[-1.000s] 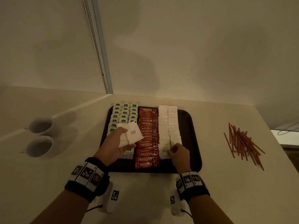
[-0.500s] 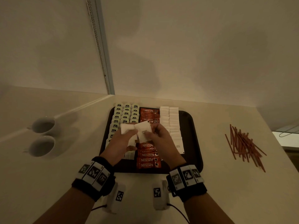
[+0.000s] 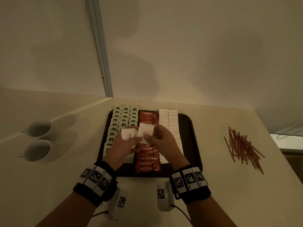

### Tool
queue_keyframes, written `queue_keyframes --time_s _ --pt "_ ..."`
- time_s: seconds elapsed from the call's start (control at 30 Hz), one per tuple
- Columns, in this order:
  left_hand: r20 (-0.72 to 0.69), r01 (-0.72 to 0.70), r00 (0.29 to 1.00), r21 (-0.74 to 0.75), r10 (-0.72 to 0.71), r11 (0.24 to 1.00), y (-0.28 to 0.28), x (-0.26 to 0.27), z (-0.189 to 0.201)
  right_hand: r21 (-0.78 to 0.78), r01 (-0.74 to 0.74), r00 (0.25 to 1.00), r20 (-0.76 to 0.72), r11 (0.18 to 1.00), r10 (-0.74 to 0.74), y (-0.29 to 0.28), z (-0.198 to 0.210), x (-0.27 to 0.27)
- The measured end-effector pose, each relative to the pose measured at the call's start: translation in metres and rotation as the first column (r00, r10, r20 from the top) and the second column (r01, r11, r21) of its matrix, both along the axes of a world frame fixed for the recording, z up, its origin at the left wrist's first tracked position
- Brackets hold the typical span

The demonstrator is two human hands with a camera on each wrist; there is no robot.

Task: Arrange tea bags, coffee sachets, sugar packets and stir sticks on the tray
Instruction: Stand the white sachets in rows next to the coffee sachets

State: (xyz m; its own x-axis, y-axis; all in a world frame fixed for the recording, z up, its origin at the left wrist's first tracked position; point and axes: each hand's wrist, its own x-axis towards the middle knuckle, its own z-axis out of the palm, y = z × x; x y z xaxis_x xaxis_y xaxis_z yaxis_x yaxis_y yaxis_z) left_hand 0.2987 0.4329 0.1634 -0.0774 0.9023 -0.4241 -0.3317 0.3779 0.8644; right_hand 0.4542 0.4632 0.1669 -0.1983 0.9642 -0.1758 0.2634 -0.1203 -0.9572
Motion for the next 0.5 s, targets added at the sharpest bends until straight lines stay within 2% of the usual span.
queue_keyframes --time_s 0.1,0.2,0.3,0.37,0.5 --pt "0.052 0.012 0.999 -0.031 -0.010 0.999 0.001 0.001 0.001 -0.061 0.039 0.997 -0.062 0.997 -0.043 -0.005 -0.005 0.010" --pt "0.196 0.044 0.980 -0.059 -0.032 0.997 0.000 -0.002 0.007 -0.081 0.169 0.980 -0.088 0.982 -0.176 -0.002 -0.009 0.038" --pt "0.312 0.056 0.949 -0.067 -0.033 0.996 -0.001 -0.010 0.008 -0.045 0.247 0.962 0.129 0.968 -0.239 0.004 -0.028 0.080" --pt "0.353 0.050 0.935 -0.062 -0.025 0.997 -0.001 -0.015 0.008 -0.047 0.284 0.924 0.279 0.958 -0.260 0.004 -0.046 0.105" --pt "0.393 0.020 0.919 -0.083 0.014 0.996 0.001 -0.018 0.008 -0.079 0.334 0.859 0.435 0.939 -0.269 -0.003 -0.082 0.132"
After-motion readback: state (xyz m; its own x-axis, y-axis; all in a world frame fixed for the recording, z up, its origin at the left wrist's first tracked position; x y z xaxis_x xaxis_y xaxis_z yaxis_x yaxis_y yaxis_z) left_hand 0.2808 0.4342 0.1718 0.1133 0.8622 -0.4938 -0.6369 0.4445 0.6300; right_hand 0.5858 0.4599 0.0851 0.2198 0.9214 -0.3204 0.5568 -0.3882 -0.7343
